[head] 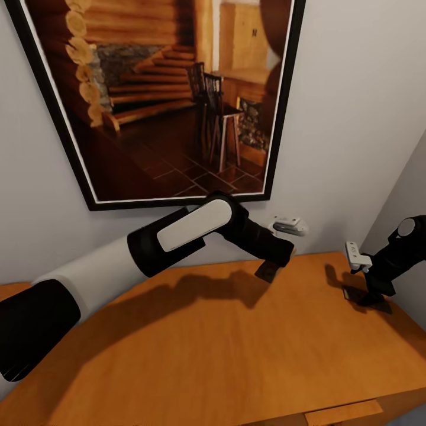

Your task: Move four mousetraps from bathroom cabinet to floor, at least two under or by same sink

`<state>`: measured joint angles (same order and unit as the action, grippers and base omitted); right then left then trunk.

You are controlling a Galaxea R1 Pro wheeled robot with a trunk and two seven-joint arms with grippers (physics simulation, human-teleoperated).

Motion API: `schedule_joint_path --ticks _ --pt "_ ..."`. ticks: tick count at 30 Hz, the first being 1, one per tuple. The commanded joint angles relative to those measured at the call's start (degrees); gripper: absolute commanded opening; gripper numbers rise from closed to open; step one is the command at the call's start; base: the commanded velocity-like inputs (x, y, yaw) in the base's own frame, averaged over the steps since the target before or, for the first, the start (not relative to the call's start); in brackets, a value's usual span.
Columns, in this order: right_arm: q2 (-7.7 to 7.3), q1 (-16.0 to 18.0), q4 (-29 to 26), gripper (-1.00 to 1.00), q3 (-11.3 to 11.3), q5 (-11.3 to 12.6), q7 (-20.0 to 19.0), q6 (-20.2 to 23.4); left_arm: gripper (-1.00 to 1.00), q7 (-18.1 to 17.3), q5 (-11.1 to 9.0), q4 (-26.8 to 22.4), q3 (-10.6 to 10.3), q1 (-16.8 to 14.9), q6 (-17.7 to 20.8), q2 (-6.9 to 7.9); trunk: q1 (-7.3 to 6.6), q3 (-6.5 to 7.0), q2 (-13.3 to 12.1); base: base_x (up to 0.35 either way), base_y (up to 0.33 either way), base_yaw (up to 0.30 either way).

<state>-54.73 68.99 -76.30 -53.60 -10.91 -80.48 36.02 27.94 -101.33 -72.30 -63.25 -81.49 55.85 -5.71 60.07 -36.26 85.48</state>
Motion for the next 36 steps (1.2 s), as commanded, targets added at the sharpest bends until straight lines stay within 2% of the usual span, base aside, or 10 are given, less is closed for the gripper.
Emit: schedule_joint_path --ticks 1,16,17,26,36 --pt "-0.03 0.2 -0.1 1.0 -0.2 -0.2 -0.2 0.5 -1.0 0.5 -0.4 0.0 0.0 -0.1 0.0 0.0 0.23 -0.25 0.5 0.0 0.0 0.0" --pt "0.06 0.1 -0.1 1.0 -0.2 -0.2 -0.2 0.5 -1.0 0.5 -0.4 0.0 0.0 -0.1 0.0 -0.01 3.3 -2.76 6.1 0.0 0.0 0.0" --pt "0.06 0.1 -0.1 -1.0 -0.2 -0.2 -0.2 0.5 -1.0 0.5 -0.4 0.0 0.0 -0.1 0.0 -0.01 3.3 -2.76 6.1 0.0 0.0 0.0" --pt "0.05 -1.3 0.0 -1.0 -0.2 -0.2 0.0 0.5 -1.0 0.5 -0.4 0.0 1.0 -0.1 0.0 0.0 3.3 -2.76 6.1 0.0 0.0 0.0" --pt "0.02 -1.5 -0.2 -1.0 -0.1 -0.4 -0.2 0.5 -1.0 0.5 -0.4 0.0 1.1 -0.1 0.0 0.06 3.3 -2.76 6.1 0.0 0.0 0.0"
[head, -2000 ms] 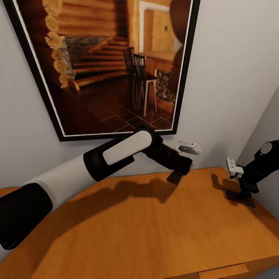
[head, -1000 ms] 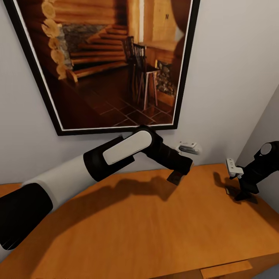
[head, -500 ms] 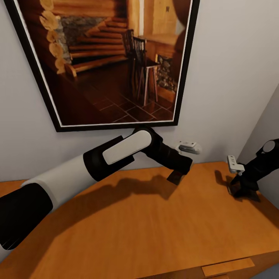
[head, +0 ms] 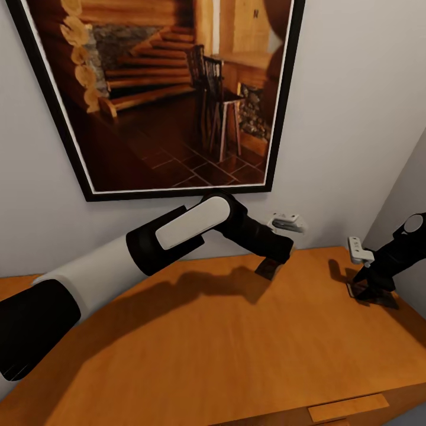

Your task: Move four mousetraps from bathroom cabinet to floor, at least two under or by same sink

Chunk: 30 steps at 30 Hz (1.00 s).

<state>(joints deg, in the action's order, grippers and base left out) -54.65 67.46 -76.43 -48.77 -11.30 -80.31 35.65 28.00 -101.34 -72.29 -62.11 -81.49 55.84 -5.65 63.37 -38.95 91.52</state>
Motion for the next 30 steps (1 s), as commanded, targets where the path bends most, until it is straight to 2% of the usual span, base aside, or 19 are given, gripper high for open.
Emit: schedule_joint_path --ticks 1,4,7,10,14,17,21,26,30 --pt "-0.09 0.0 -0.3 -1.0 -4.8 0.0 -0.4 0.9 -1.0 0.5 -0.4 0.0 0.0 -0.1 0.1 0.01 0.0 -0.07 0.0 0.0 0.0 0.0" --pt "-0.22 0.1 -1.2 -1.0 -4.5 0.0 -1.2 1.1 -1.0 0.5 -0.4 0.0 0.0 -0.1 0.1 0.02 0.0 -0.07 0.0 0.0 0.0 0.0" --pt "-0.32 0.3 -3.7 -1.0 -4.3 -0.3 -6.2 1.3 -1.0 0.5 -0.4 0.0 0.0 -0.1 0.1 0.03 0.0 -0.07 0.0 0.0 0.0 0.0" --pt "-0.36 0.7 -4.6 -1.0 -4.2 -0.5 -8.8 1.6 -1.0 0.5 -0.4 0.0 0.0 -0.1 0.1 0.03 0.0 -0.07 0.0 0.0 0.0 0.0" --pt "-0.48 1.0 -4.8 -1.0 -3.7 -0.6 -9.4 1.7 -1.0 0.5 -0.4 0.0 0.0 -0.1 0.1 0.07 0.0 -0.07 0.0 0.0 0.0 0.0" --pt "-0.49 1.1 -5.0 -1.0 -0.9 -0.7 -9.6 1.7 -1.0 0.5 -0.4 0.0 0.0 -0.1 0.1 0.1 0.0 -0.07 0.0 0.0 0.0 0.0" --pt "-0.42 1.2 -5.0 -1.0 1.2 -0.8 -9.7 1.7 -1.0 0.5 -0.4 0.0 0.0 -0.1 0.1 0.11 0.0 -0.07 0.0 0.0 0.0 0.0" --pt "-0.37 1.2 -5.1 -1.0 1.7 -2.9 -9.7 1.7 -1.0 0.5 -0.3 0.0 0.0 -0.1 0.1 0.12 0.0 -0.07 0.0 0.0 0.0 0.0" --pt "-0.37 1.3 -5.1 -1.0 1.8 -3.7 -9.7 1.7 -1.0 0.5 -0.3 0.1 0.0 -0.1 0.1 0.09 0.0 -0.07 0.0 0.0 0.0 0.0"
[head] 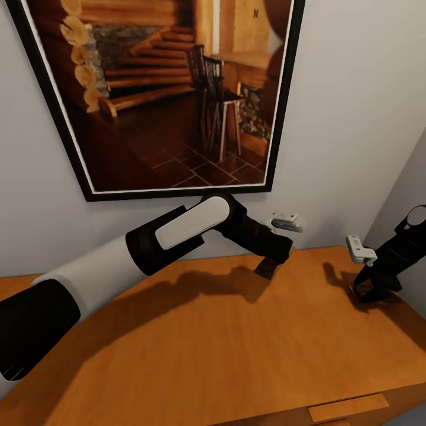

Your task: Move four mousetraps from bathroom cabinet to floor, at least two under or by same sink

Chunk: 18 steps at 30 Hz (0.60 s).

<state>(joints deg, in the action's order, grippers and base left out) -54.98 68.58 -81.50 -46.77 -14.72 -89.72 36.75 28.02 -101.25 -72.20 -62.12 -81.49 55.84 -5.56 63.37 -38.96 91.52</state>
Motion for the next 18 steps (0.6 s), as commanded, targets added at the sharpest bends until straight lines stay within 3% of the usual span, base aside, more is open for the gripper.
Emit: schedule_joint_path --ticks 1,10,18 --pt "-0.04 0.3 -0.1 -1.0 -0.2 -0.3 -0.3 0.6 -1.0 0.5 -0.4 0.0 0.0 -0.1 0.1 0.01 0.0 -0.06 0.0 0.0 0.0 0.0" --pt "-0.03 1.2 -0.6 -1.0 -0.2 -0.6 -0.3 0.7 -1.0 0.5 -0.4 0.1 -0.1 -0.1 0.1 0.03 0.0 -0.06 0.0 -0.015 0.0 0.0" --pt "-0.11 1.3 -0.7 -1.0 -0.2 -0.7 -0.3 0.7 -1.0 0.5 -0.4 0.1 -0.1 -0.1 0.1 0.03 0.0 -0.06 0.0 -0.246 0.0 0.0"
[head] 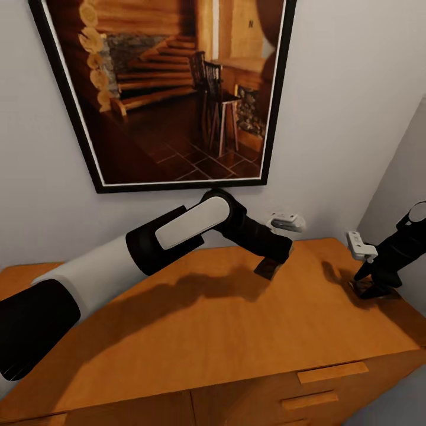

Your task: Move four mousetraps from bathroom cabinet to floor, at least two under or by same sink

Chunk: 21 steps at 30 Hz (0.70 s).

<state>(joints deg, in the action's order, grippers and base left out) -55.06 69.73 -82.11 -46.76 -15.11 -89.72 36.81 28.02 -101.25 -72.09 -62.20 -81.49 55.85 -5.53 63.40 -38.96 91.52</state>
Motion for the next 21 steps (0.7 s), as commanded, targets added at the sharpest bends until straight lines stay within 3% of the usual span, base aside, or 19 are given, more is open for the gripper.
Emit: schedule_joint_path --ticks 1,12,21 --pt "-0.04 0.1 -0.1 -1.0 -0.2 -0.3 -0.3 0.6 -1.0 0.5 -0.4 0.0 0.0 -0.1 0.1 0.0 -0.03 -0.06 0.0 -0.293 0.0 0.0" --pt "-0.05 0.1 -0.1 -1.0 -0.2 -0.3 -0.3 0.6 -1.0 0.5 -0.4 0.0 0.0 -0.1 0.1 0.0 -0.03 -0.06 0.0 -0.293 0.0 0.0" --pt "0.09 0.1 -0.1 -1.0 -0.3 -0.3 -0.3 0.6 -1.0 0.5 -0.4 -0.1 0.0 -0.1 0.1 0.16 -0.03 -0.06 0.0 -0.054 0.0 0.0"
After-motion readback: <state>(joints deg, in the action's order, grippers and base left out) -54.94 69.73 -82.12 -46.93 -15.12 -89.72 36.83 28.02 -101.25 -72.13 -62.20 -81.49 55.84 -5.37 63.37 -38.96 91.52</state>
